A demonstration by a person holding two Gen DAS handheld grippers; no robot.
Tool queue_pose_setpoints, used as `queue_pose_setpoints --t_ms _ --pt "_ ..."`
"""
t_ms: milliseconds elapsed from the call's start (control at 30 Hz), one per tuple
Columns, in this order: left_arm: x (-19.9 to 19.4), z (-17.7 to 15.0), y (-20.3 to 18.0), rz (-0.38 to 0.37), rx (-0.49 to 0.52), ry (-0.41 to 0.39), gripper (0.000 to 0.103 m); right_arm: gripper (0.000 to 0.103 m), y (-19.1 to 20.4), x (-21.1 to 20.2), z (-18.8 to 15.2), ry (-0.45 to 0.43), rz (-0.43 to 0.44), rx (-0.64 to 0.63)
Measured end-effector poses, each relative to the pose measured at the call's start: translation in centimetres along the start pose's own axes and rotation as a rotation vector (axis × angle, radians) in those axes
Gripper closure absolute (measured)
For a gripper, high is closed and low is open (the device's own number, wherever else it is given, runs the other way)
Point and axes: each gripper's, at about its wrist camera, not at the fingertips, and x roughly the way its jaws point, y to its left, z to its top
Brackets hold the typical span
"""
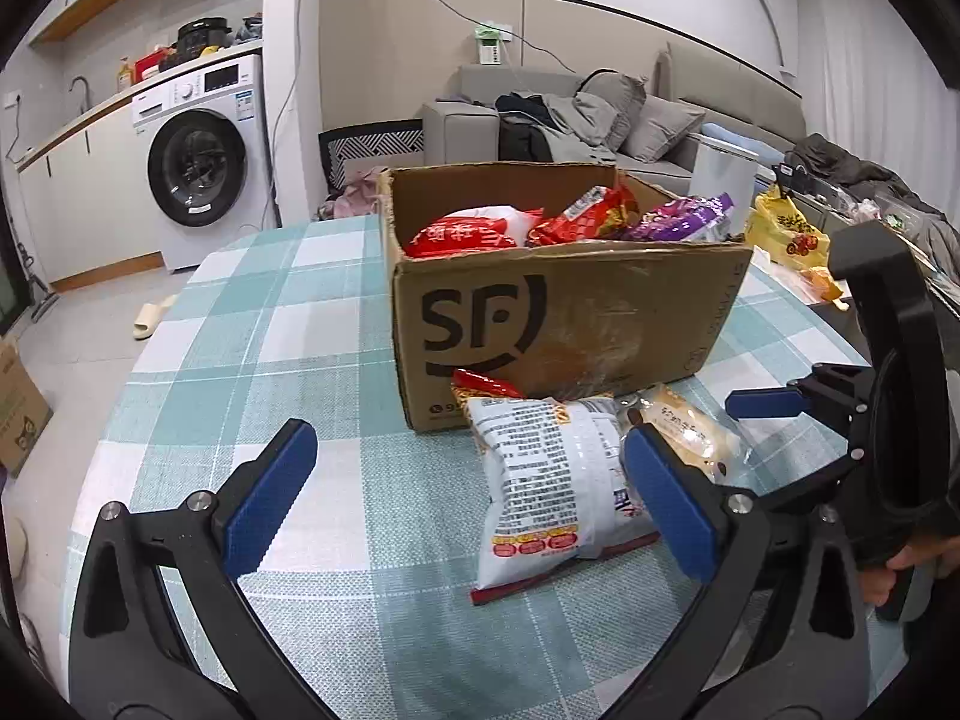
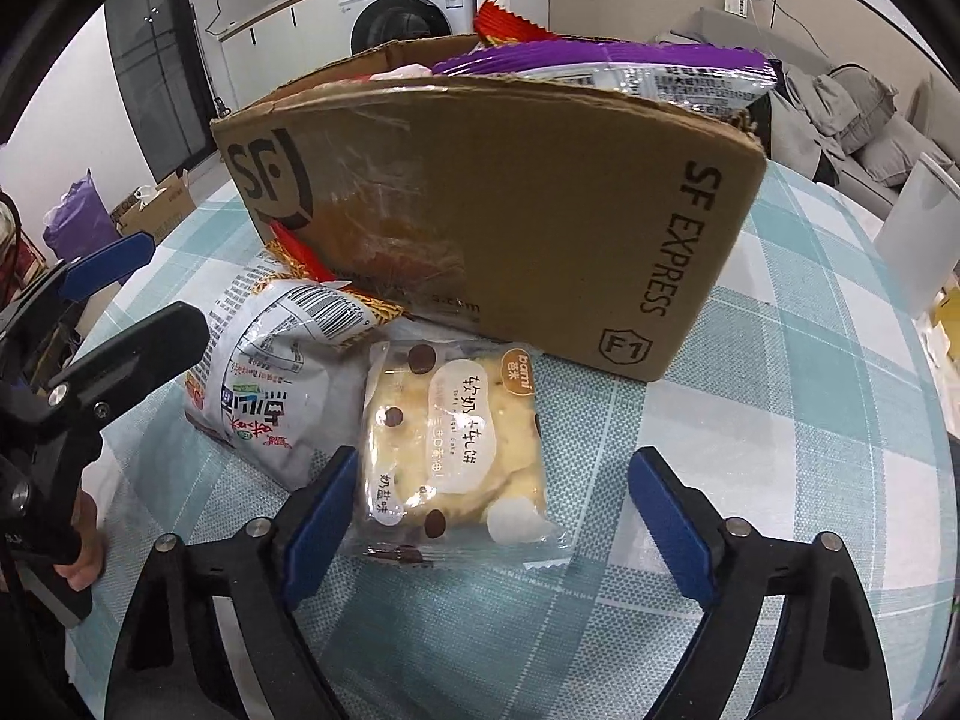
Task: Organize snacks
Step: 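Raise both open tools and move toward the white chip bag and cream bread pack, then grasp the white chip bag with the left tool while the right tool grasps the cream bread pack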
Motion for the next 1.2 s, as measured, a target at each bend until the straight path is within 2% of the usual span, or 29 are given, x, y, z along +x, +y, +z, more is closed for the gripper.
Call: queue_pose_setpoints --t_ms 300,400,500,533,567,833,1000,1200 --pt "0.2 0.0 -0.8 -0.008 0.032 0.015 0.001 0.017 -0.8 -0.6 -0.6 -0.005 0.029 -0.009" --pt "0.6 0.0 -0.9 -0.007 0.034 0.03 0.001 0.024 -0.2 -0.8 -0.7 -0.017 0.03 -0.023" --pt "0.7 -0.1 -1.0 -0.007 0.039 0.037 0.001 0.035 0.0 -1.0 -0.8 -0.024 0.045 -0.035" --pt "0.8 -0.1 -1.0 -0.008 0.041 0.039 0.001 0.042 0.0 -1.1 -0.8 -0.026 0.053 -0.039" --pt "0.8 -0.1 -1.0 -0.008 0.041 0.04 0.001 0.043 0.2 -1.2 -0.8 -0.027 0.057 -0.04" --pt "1.5 -0.1 -1.0 -0.002 0.045 0.071 0.001 0.044 -0.8 -2.4 -1.1 -0.036 0.09 -0.018" --pt "2.3 -0.2 -2.0 -0.002 0.088 0.108 0.001 0.044 -1.1 -3.2 -1.6 -0.042 0.091 -0.005" --pt "3.3 -0.3 -2.3 -0.033 0.104 0.153 0.003 0.044 -1.0 -3.4 -1.5 -0.045 0.092 -0.002"
